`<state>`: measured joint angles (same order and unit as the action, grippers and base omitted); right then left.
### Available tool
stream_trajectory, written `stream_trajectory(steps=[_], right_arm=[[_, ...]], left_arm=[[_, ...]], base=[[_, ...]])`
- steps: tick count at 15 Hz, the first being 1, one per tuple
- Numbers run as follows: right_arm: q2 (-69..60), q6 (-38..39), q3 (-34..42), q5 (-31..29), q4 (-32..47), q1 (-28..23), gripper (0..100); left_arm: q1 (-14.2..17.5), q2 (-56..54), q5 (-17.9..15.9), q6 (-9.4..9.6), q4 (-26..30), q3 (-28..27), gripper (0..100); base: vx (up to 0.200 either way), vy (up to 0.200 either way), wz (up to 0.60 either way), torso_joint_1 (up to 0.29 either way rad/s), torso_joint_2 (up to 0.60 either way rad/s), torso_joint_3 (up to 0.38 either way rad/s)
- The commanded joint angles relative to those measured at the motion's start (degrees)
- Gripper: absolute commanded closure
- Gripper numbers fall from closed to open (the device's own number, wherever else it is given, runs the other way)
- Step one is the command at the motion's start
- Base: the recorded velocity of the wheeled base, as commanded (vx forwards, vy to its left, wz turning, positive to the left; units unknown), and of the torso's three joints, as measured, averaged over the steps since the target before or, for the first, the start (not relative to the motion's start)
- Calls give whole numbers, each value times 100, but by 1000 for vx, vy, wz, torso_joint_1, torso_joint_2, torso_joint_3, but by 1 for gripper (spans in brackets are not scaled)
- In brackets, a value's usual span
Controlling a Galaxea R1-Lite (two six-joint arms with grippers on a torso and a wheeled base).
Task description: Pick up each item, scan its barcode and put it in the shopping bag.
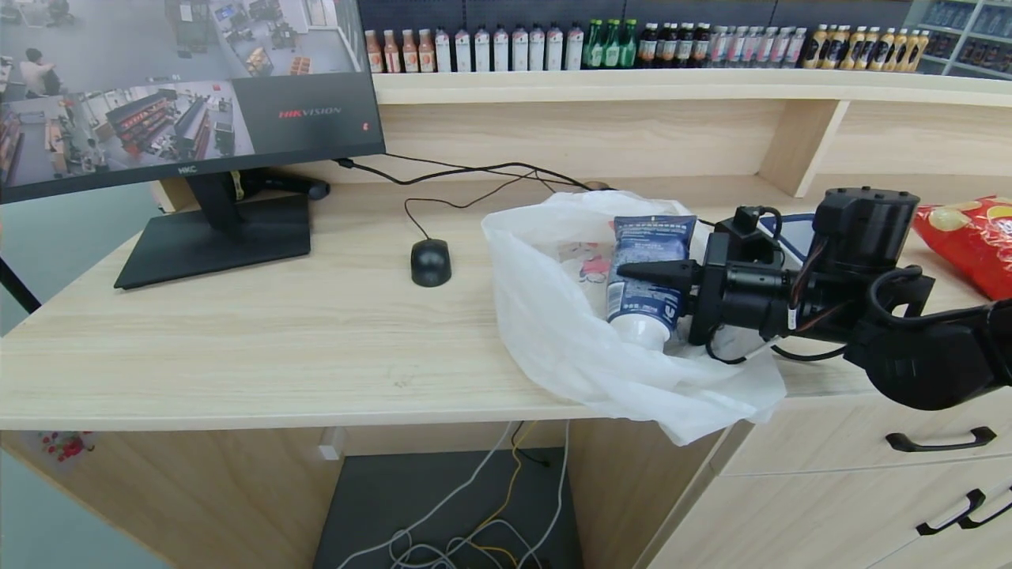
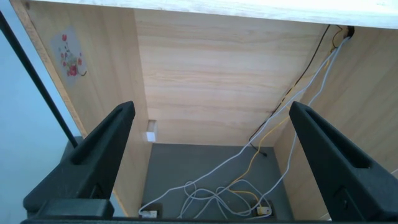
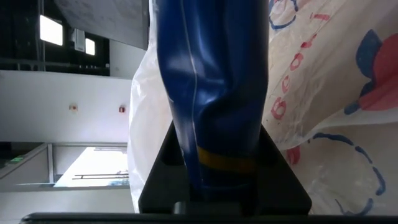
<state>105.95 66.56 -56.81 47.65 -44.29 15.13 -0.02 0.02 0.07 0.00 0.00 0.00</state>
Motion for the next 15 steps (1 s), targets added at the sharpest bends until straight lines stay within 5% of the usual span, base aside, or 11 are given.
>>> stream_trajectory(steps=[1, 5, 6, 15], right_arm=[[14, 6, 3, 7, -1, -1, 100], [31, -12, 3, -10, -1, -1, 100], [31, -12, -6, 7, -1, -1, 0], [-66, -266, 91, 16, -10, -19, 0]], left_arm=[[2, -2, 1, 0, 0, 0, 0], [2, -2, 1, 0, 0, 0, 0], [-6, -2, 1, 0, 0, 0, 0], [2, -2, 1, 0, 0, 0, 0]], base=[[0, 0, 0, 0, 0, 0], [0, 0, 0, 0, 0, 0], [0, 0, 0, 0, 0, 0], [0, 0, 0, 0, 0, 0]])
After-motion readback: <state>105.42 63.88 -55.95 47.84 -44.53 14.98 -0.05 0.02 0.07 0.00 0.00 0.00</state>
